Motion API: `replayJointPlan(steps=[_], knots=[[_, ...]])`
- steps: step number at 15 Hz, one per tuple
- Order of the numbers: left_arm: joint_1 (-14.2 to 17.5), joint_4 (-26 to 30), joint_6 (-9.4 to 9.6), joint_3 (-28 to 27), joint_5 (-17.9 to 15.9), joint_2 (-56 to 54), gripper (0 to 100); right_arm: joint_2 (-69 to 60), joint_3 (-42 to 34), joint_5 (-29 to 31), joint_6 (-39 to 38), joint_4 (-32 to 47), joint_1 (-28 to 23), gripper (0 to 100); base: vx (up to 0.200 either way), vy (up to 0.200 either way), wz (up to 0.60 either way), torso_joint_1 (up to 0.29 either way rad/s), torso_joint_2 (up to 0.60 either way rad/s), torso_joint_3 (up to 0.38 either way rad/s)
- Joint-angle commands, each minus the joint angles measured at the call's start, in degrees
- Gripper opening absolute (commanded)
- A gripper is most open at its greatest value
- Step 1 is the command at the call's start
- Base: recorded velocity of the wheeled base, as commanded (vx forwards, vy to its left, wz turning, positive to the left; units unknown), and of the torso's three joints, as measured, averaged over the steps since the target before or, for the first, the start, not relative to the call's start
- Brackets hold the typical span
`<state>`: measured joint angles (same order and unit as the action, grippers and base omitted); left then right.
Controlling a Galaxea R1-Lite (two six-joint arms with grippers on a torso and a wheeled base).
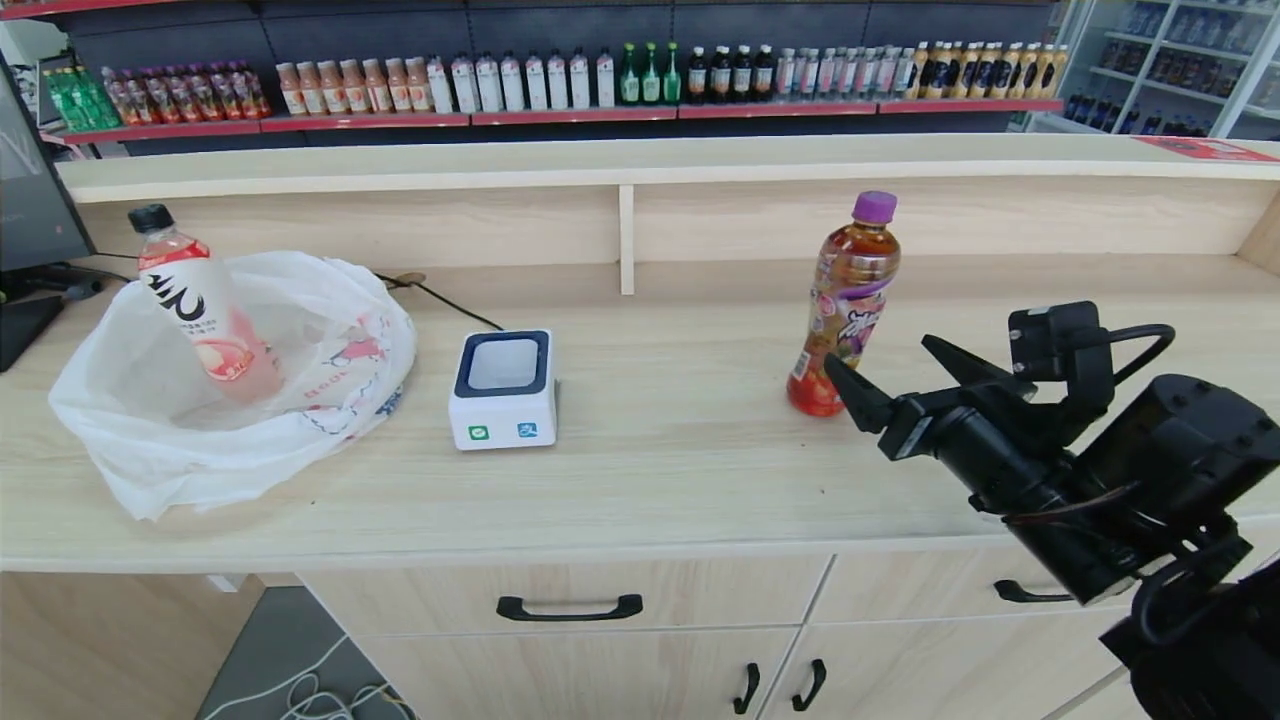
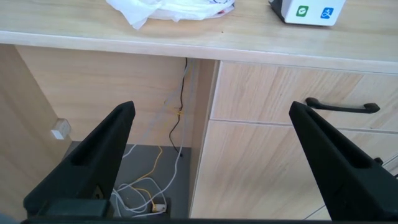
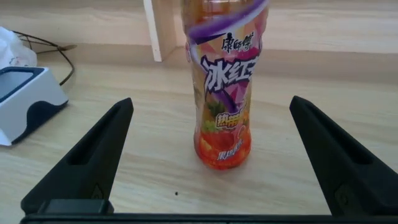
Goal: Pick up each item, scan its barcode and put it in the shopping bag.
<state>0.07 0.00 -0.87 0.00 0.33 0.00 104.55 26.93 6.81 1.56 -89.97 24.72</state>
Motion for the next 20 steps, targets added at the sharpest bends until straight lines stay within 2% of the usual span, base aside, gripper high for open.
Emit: replayJointPlan(steps=[1, 2, 8, 9, 11, 20], knots=[[0.0, 0.0, -0.01, 0.0, 0.0, 0.0, 100, 5.9, 6.6, 0.1, 1.3, 0.0, -0.6, 100, 0.000, 0.000, 0.00, 0.000, 0.00, 0.000], [0.0, 0.0, -0.01, 0.0, 0.0, 0.0, 100, 7.4, 9.7, 0.1, 2.6, 0.0, -0.6, 100, 0.000, 0.000, 0.00, 0.000, 0.00, 0.000], [0.0, 0.0, 0.07, 0.0, 0.0, 0.0, 100, 11.0, 12.4, 0.6, 1.9, 0.0, -1.3, 100, 0.000, 0.000, 0.00, 0.000, 0.00, 0.000], [0.0, 0.0, 0.07, 0.0, 0.0, 0.0, 100, 10.9, 12.6, 3.4, 1.6, 0.0, -1.3, 100, 0.000, 0.000, 0.00, 0.000, 0.00, 0.000], [0.0, 0.0, -0.01, 0.0, 0.0, 0.0, 100, 10.8, 13.3, 5.1, 0.0, 0.0, -1.3, 100, 0.000, 0.000, 0.00, 0.000, 0.00, 0.000], [0.0, 0.0, -0.01, 0.0, 0.0, 0.0, 100, 14.4, 19.6, 4.8, 2.5, 0.0, -2.7, 100, 0.000, 0.000, 0.00, 0.000, 0.00, 0.000]])
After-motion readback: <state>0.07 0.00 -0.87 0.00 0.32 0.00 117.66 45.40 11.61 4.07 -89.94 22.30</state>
